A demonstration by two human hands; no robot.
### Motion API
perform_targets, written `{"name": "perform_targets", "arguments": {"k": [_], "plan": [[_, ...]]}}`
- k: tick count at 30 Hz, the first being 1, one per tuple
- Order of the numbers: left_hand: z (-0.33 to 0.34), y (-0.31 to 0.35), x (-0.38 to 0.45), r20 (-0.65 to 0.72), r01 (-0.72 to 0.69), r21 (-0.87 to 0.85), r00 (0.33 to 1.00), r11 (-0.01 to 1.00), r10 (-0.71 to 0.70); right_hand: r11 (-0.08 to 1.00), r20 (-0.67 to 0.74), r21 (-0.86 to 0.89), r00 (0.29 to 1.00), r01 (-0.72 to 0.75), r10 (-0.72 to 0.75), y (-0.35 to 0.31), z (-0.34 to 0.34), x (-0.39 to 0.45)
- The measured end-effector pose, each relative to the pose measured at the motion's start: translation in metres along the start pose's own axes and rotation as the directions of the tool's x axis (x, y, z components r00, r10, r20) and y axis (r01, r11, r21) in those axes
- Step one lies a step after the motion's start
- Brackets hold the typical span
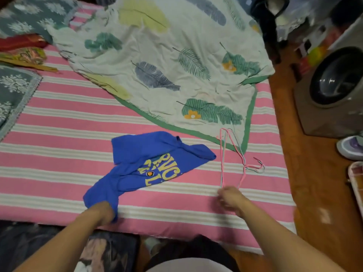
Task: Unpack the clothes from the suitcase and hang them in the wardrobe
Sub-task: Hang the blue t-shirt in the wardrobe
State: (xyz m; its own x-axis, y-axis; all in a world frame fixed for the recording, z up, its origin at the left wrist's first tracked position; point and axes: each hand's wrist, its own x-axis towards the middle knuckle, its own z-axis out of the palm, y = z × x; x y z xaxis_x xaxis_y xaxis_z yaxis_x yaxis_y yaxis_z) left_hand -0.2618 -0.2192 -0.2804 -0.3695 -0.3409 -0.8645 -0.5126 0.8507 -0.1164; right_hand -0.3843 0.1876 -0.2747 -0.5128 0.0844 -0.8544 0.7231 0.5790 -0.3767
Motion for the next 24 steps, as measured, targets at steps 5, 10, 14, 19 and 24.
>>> {"name": "perform_targets", "arguments": {"k": [5,10,14,19,24], "plan": [[0.014,0.103,0.000,-0.059,-0.166,-0.192,0.986,0.967,0.157,0.972,-0.187,-0.184,0.976,-0.149,0.114,0.057,-0.095,0.082],[0.037,0.197,0.021,-0.006,-0.222,-0.234,0.974,0.947,0.227,0.979,-0.294,-0.194,0.956,-0.062,0.002,0.046,-0.119,0.179],[0.039,0.245,0.039,0.023,-0.235,-0.253,0.968,0.939,0.248,0.994,-0.424,-0.106,0.906,-0.038,-0.011,0.050,-0.107,0.240],[0.017,0.275,0.053,0.015,-0.212,-0.347,0.973,0.914,0.231,0.990,-0.523,-0.143,0.850,-0.016,-0.062,0.056,-0.098,0.246],[-0.004,0.299,0.078,-0.207,-0.244,-0.308,0.961,0.920,0.185,0.967,-0.558,0.022,0.806,0.253,-0.198,0.057,-0.108,0.211]]}}
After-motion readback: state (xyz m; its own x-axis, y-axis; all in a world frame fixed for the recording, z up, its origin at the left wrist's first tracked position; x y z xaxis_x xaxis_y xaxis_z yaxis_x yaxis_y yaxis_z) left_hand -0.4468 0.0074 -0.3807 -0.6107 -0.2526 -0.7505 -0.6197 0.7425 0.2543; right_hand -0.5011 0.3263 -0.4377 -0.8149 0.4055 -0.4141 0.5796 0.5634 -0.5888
